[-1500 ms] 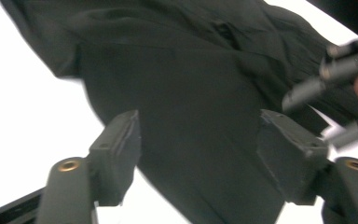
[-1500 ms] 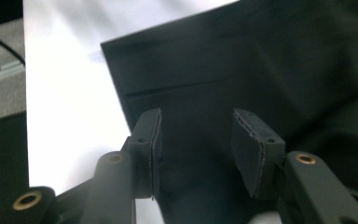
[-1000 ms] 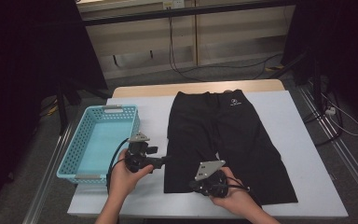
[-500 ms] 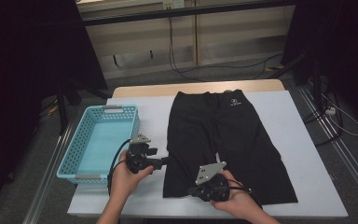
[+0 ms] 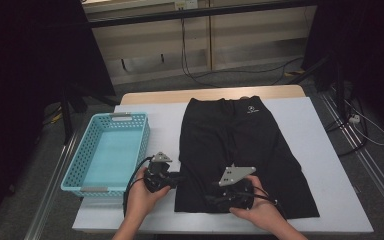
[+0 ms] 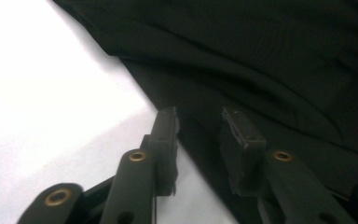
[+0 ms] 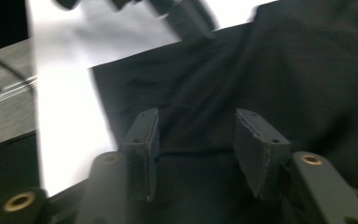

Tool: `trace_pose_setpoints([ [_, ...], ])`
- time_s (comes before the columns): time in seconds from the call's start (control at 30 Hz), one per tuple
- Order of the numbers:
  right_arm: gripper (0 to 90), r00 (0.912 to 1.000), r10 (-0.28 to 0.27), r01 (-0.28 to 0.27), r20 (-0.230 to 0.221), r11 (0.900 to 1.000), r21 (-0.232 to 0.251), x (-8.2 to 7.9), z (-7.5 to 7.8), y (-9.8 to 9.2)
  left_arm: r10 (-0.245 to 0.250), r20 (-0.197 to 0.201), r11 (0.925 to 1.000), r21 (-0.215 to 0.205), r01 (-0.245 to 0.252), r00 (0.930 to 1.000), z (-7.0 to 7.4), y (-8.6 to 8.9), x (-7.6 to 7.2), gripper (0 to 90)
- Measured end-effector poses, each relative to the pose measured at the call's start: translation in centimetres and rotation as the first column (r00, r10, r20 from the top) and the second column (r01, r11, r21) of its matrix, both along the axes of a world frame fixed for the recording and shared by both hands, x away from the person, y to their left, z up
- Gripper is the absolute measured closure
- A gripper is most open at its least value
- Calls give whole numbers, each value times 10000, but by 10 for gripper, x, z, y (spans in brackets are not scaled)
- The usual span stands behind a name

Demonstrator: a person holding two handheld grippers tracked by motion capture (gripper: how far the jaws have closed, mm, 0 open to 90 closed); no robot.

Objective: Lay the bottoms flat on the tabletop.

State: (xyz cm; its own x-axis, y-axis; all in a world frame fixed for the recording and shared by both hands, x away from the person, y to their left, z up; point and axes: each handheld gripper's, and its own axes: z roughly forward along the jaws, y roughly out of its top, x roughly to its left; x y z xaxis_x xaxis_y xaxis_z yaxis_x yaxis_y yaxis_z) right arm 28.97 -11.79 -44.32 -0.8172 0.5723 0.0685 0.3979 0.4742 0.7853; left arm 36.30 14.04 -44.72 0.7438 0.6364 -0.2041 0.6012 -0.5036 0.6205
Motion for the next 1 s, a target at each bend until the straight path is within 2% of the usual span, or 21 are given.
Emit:
trace_pose_setpoints([
  [0.03, 443, 9996, -260, 261, 89, 9997, -17, 2, 0, -3, -59, -124, 10000, 64, 59, 9999, 0, -1, -2, 762],
  [0.07, 439, 9987, -470, 470, 195, 9989, 15, 4, 1, -6, -170, -46, 9996, 208, 171, 9998, 0, -1, -3, 812],
  [0.13, 392, 9950, -915, 911, 403, 9958, 112, 8, 3, -11, -85, -422, 10000, 46, 87, 9991, 1, -1, -6, 896],
  [0.2, 383, 9917, -1179, 1171, 507, 9929, 202, 13, 4, -15, 20, -609, 10000, -23, -21, 9981, 2, 1, -7, 899],
  [0.33, 336, 9833, -1750, 1732, 491, 9841, 393, 25, 5, -19, 277, -781, 9960, -822, -341, 9966, 12, 10, -9, 900],
  [0.47, 306, 9724, -2294, 2269, 431, 9723, 557, 36, 6, -24, 318, -869, 9913, -1242, -425, 9957, 20, 18, -13, 900],
  [0.67, 289, 9644, -2603, 2575, 467, 9645, 590, 43, 6, -28, 365, -860, 9921, -1169, -464, 9956, 19, 23, -17, 900],
  [0.87, 277, 9616, -2693, 2658, 523, 9618, 648, 46, 6, -29, 533, -685, 9939, -932, -596, 9962, 21, 29, -21, 900],
  [0.93, 268, 9613, -2711, 2682, 488, 9616, 580, 46, 5, -29, 577, -748, 9919, -1089, -656, 9955, 22, 31, -21, 898],
  [1.0, 262, 9607, -2727, 2698, 516, 9612, 570, 46, 6, -30, 658, -632, 9912, -1109, -726, 9958, 20, 31, -21, 882],
])
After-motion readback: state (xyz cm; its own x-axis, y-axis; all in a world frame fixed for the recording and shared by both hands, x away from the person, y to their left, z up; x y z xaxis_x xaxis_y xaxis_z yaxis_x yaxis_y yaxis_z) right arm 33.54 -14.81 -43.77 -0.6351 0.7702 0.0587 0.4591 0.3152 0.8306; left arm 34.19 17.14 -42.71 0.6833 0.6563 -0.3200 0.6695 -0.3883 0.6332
